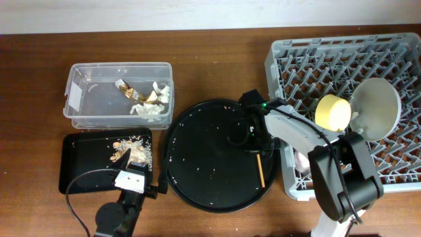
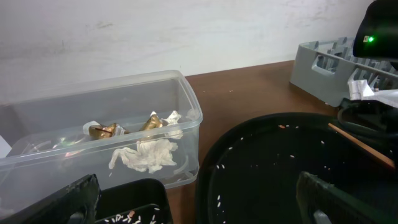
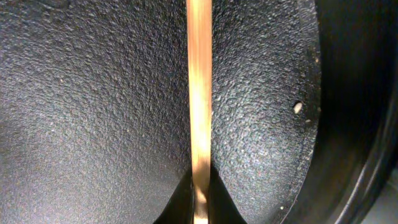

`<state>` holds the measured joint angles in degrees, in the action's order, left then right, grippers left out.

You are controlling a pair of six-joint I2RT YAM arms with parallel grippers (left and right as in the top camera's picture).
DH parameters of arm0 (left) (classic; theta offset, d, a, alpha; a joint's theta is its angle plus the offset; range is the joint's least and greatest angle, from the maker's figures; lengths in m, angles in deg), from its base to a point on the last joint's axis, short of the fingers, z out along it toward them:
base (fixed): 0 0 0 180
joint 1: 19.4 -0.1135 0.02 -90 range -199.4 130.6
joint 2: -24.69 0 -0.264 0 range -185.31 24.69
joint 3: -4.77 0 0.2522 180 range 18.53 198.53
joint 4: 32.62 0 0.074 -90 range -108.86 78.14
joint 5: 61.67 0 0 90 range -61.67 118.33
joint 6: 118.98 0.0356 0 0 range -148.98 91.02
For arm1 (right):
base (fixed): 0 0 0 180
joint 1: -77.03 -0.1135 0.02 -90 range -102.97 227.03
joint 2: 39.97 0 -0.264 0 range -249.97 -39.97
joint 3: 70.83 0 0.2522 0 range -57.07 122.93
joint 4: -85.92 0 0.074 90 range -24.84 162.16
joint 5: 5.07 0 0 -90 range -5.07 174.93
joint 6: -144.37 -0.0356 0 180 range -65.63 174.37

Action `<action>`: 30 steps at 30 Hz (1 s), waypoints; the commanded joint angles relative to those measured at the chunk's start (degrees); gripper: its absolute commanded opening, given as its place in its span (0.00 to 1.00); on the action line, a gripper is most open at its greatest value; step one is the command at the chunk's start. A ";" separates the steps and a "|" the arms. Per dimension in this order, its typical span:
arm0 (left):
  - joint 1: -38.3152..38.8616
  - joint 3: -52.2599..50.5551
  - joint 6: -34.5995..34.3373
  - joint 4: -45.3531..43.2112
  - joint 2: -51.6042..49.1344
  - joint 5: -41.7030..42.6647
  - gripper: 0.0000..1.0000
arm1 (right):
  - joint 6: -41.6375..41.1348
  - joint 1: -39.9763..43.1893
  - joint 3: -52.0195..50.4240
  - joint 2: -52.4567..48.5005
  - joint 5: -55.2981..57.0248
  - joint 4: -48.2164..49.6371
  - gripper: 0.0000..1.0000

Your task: Sort waste into correct bins and load items into the dishwasher rack

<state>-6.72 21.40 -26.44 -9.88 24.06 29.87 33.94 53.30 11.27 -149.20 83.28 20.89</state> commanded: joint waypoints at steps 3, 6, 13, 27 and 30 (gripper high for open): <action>-0.09 -0.33 -0.35 -0.09 0.28 0.22 0.99 | 5.11 0.15 6.19 11.56 0.07 -0.57 0.04; -0.09 -0.33 -0.35 -0.09 0.28 0.22 0.99 | 15.21 2.34 9.18 17.42 1.90 0.81 0.04; -0.09 -0.33 -0.35 -0.09 0.28 0.22 0.99 | 23.34 16.28 9.84 17.03 6.03 5.79 0.04; -0.09 -0.33 -0.35 -0.09 0.28 0.22 0.99 | 17.81 16.13 27.54 24.00 -2.51 -11.04 0.51; -0.09 -0.33 -0.35 -0.09 0.28 0.22 1.00 | 17.79 12.46 32.09 32.68 -3.39 -17.86 0.63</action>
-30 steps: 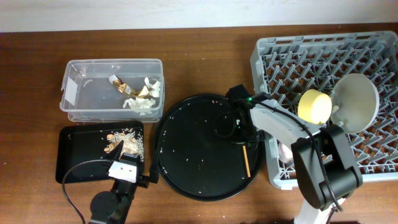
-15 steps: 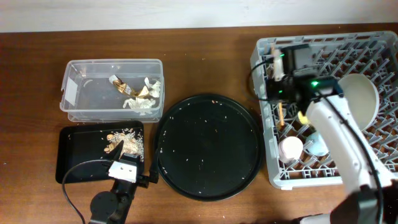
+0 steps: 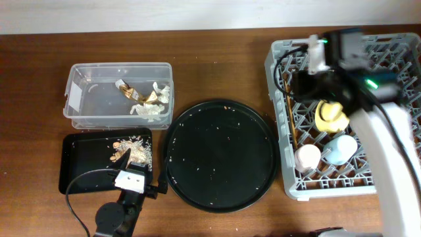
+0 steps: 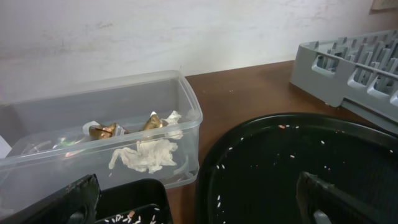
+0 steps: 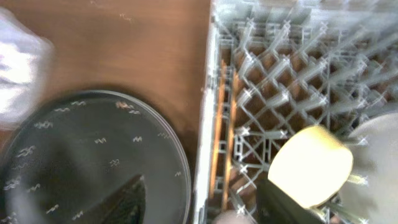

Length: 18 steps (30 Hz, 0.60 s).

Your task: Sort waste into correct bins and load items into the dishwasher rack

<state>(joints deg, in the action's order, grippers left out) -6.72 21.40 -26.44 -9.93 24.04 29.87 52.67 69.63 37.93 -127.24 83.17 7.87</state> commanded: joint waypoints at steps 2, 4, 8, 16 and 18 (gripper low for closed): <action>-0.09 -0.33 -0.35 -0.04 0.31 0.22 0.99 | -0.94 -6.88 5.44 17.31 -4.22 -8.55 0.98; -0.09 -0.33 -0.35 -0.04 0.31 0.22 0.99 | -0.94 -8.98 5.44 21.53 -4.28 -11.78 0.98; -0.09 -0.33 -0.35 -0.04 0.31 0.22 0.99 | -0.94 -10.75 5.44 28.48 -4.52 -16.83 0.98; -0.09 -0.33 -0.35 -0.04 0.31 0.22 0.99 | -0.90 -10.69 5.44 35.65 1.51 -24.33 0.98; -0.09 -0.33 -0.35 -0.04 0.31 0.22 0.99 | -0.22 -10.67 5.44 36.74 3.91 -24.50 0.98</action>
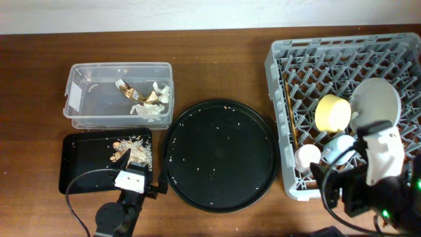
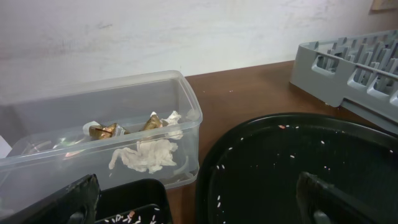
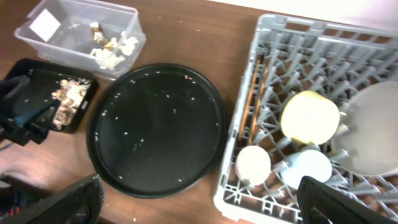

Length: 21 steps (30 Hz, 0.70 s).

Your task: Sort waste into correct bins and load items into the dishwasher rack

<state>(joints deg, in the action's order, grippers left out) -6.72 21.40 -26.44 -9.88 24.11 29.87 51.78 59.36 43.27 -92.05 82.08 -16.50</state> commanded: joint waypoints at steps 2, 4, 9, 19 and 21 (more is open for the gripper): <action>-0.09 -0.33 -0.35 -0.09 0.24 0.22 0.99 | 1.14 -0.26 -0.15 2.12 7.23 2.03 0.98; -0.09 -0.33 -0.35 -0.09 0.24 0.22 0.99 | 6.34 -0.22 -2.97 4.72 7.65 9.99 0.98; -0.09 -0.33 -0.35 -0.09 0.24 0.22 0.99 | 9.66 3.50 -21.18 15.54 7.65 28.98 0.98; -0.09 -0.33 -0.35 -0.09 0.24 0.22 0.99 | 9.64 8.76 -66.97 41.77 7.39 51.82 0.98; -0.09 -0.33 -0.35 -0.09 0.24 0.22 0.99 | 9.62 8.76 -73.35 45.53 7.39 56.04 0.98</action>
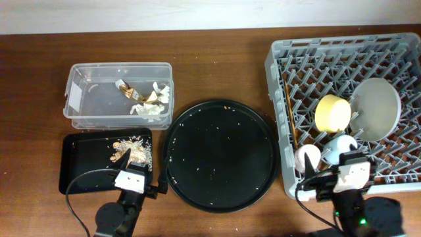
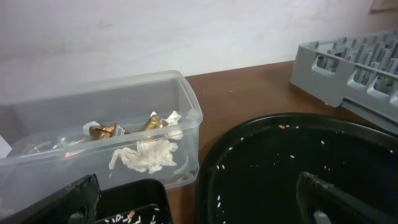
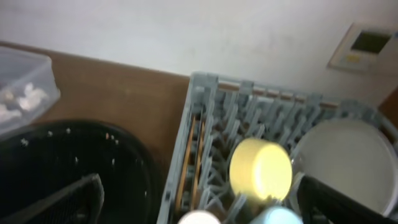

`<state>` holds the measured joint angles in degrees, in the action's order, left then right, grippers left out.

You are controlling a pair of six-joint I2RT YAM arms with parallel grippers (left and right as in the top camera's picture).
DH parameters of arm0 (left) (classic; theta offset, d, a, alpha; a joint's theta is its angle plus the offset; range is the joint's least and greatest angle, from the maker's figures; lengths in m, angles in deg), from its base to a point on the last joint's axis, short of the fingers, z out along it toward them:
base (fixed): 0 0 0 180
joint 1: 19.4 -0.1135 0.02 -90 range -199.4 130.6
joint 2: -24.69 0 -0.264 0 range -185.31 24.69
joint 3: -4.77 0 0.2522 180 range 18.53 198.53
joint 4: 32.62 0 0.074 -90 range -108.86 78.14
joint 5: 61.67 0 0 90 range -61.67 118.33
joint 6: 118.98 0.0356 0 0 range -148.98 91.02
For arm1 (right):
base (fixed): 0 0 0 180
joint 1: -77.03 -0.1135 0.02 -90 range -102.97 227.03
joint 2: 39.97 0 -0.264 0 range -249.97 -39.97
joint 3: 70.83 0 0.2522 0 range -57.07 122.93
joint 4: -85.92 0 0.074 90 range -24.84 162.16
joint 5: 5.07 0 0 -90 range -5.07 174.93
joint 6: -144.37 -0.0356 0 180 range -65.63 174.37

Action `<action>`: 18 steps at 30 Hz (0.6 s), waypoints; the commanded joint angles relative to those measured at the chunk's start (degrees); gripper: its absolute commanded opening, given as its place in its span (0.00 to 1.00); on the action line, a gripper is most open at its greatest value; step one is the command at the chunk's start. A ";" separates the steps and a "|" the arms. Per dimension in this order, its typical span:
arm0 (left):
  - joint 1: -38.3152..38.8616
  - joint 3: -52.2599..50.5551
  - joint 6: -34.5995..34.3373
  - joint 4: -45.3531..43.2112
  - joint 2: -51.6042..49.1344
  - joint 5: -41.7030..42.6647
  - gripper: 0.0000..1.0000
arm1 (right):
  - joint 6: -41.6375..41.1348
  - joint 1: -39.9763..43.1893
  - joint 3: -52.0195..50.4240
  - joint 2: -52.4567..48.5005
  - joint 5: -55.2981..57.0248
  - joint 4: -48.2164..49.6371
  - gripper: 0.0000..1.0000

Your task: Sort waste into correct bins and load items into the dishwasher rack

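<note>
The grey dishwasher rack (image 1: 279,66) at the right holds a yellow cup (image 1: 332,112), a grey plate (image 1: 376,108), a white cup (image 1: 308,157), a pale blue cup (image 1: 339,148) and wooden chopsticks (image 1: 290,112) along its left side. The round black tray (image 1: 220,155) carries only rice grains. My right gripper (image 1: 341,179) sits open at the table's front, before the rack; its view shows the chopsticks (image 3: 189,162) and yellow cup (image 3: 261,168). My left gripper (image 1: 135,178) rests open by the rectangular black tray (image 1: 72,164).
A clear plastic bin (image 1: 118,95) at the back left holds wrappers and crumpled tissue (image 2: 143,155). Food scraps (image 1: 131,153) lie on the rectangular tray. A white wall runs behind the table.
My right gripper has dropped lower at the front right. Its camera, which looked down over the whole table, now looks level across the rack. The left arm is unchanged.
My right gripper was down on the round tray, around a chopstick. Then it was open over the rack's left side, with chopsticks lying in the rack and the tray bare. After that it stood back at the front right, and now rests low there.
</note>
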<state>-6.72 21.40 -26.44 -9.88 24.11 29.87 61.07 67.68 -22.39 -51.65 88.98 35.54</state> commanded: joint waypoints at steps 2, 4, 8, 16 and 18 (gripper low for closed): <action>-0.09 -0.33 -0.35 -0.09 0.24 0.22 0.99 | 0.31 0.42 -13.60 8.35 -0.59 8.33 0.98; -0.09 -0.33 -0.35 -0.09 0.24 0.22 0.99 | -0.09 0.42 -17.90 10.45 -0.83 12.20 0.98; -0.09 -0.33 -0.35 -0.09 0.22 0.22 0.99 | -0.07 0.42 -25.79 11.50 -0.98 20.50 0.98; -0.09 -0.35 -0.35 -0.09 0.24 0.22 0.99 | -0.07 0.42 -34.36 11.50 -0.98 32.50 0.98; -0.09 -0.33 -0.35 -0.09 0.24 0.22 1.00 | -0.04 0.42 -34.36 11.50 -0.98 32.39 0.98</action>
<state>-6.72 21.40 -26.44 -9.86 24.11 29.87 61.00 67.75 -55.99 -40.77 88.35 67.62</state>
